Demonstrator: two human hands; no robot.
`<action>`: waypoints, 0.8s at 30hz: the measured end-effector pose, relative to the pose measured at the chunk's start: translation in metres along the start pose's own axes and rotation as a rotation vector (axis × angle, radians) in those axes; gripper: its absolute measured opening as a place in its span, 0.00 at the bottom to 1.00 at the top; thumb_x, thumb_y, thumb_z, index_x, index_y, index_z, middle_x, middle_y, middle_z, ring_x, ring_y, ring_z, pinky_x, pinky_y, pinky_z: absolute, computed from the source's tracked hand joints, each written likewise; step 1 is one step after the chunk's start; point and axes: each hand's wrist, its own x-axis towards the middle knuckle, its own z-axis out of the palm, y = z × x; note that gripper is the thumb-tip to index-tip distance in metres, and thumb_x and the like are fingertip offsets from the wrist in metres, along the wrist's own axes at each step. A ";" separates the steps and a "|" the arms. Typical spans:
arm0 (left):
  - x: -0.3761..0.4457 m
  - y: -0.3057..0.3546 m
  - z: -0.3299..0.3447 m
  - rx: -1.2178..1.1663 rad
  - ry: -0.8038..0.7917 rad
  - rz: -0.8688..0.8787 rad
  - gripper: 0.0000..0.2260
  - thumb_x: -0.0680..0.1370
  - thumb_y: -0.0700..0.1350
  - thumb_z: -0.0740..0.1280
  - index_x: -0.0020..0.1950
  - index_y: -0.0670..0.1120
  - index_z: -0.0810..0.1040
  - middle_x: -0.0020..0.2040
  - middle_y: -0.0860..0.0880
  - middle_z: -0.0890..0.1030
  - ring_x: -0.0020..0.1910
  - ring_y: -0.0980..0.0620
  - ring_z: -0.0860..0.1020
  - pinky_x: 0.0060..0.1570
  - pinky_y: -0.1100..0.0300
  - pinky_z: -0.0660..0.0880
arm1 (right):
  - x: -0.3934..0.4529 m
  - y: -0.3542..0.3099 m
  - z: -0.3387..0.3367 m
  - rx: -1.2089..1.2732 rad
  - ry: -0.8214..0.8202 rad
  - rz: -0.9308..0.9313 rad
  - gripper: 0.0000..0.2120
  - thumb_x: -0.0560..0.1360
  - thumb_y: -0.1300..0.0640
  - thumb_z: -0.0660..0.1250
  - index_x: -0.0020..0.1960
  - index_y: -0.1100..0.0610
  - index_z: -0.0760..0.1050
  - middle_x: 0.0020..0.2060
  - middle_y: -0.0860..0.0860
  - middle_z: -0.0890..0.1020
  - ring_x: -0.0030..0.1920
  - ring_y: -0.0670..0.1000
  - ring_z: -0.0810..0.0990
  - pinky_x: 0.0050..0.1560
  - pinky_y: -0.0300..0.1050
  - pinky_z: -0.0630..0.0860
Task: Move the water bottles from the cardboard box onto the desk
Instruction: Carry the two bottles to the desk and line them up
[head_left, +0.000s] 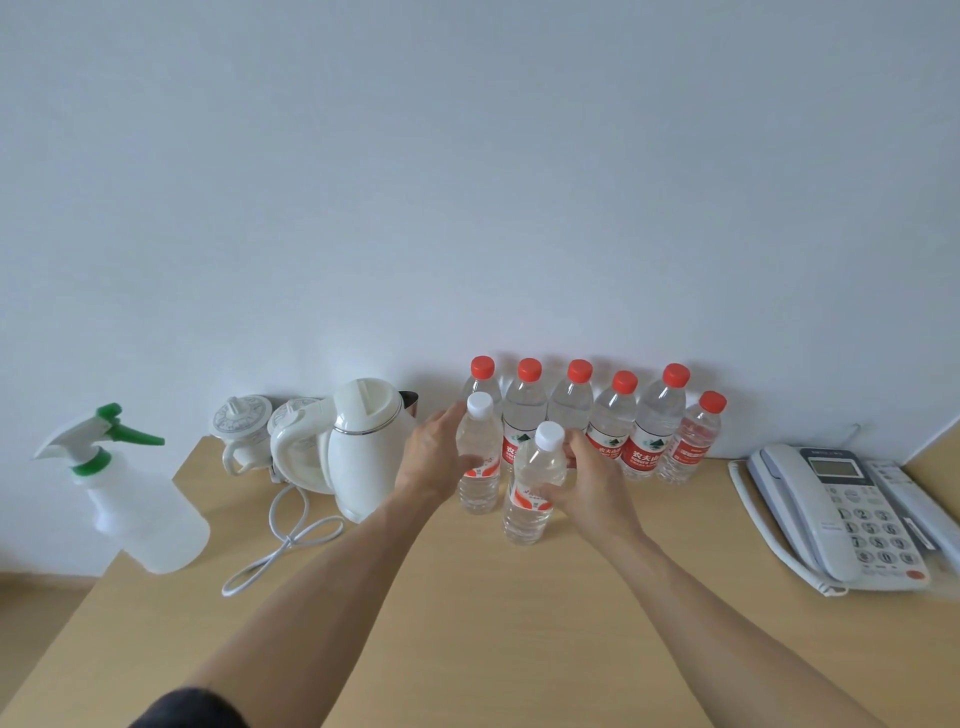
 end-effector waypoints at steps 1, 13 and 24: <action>0.000 -0.001 0.000 -0.003 -0.003 -0.005 0.29 0.69 0.42 0.80 0.68 0.49 0.75 0.51 0.47 0.81 0.49 0.45 0.80 0.51 0.49 0.77 | 0.003 0.000 0.000 -0.006 0.001 0.011 0.24 0.67 0.58 0.81 0.58 0.53 0.73 0.48 0.46 0.82 0.50 0.49 0.80 0.48 0.43 0.76; 0.003 0.000 -0.001 0.005 -0.032 -0.105 0.29 0.69 0.42 0.81 0.67 0.47 0.74 0.50 0.45 0.84 0.48 0.44 0.82 0.51 0.48 0.79 | 0.037 -0.009 0.013 -0.033 0.021 0.019 0.23 0.68 0.58 0.80 0.58 0.52 0.74 0.45 0.42 0.78 0.47 0.45 0.75 0.38 0.29 0.65; 0.007 0.000 0.001 -0.025 -0.033 -0.141 0.22 0.71 0.40 0.79 0.61 0.44 0.75 0.44 0.43 0.81 0.44 0.42 0.80 0.47 0.46 0.80 | 0.046 -0.003 0.014 -0.022 0.036 -0.028 0.22 0.66 0.56 0.82 0.55 0.56 0.77 0.49 0.49 0.80 0.51 0.52 0.79 0.51 0.49 0.76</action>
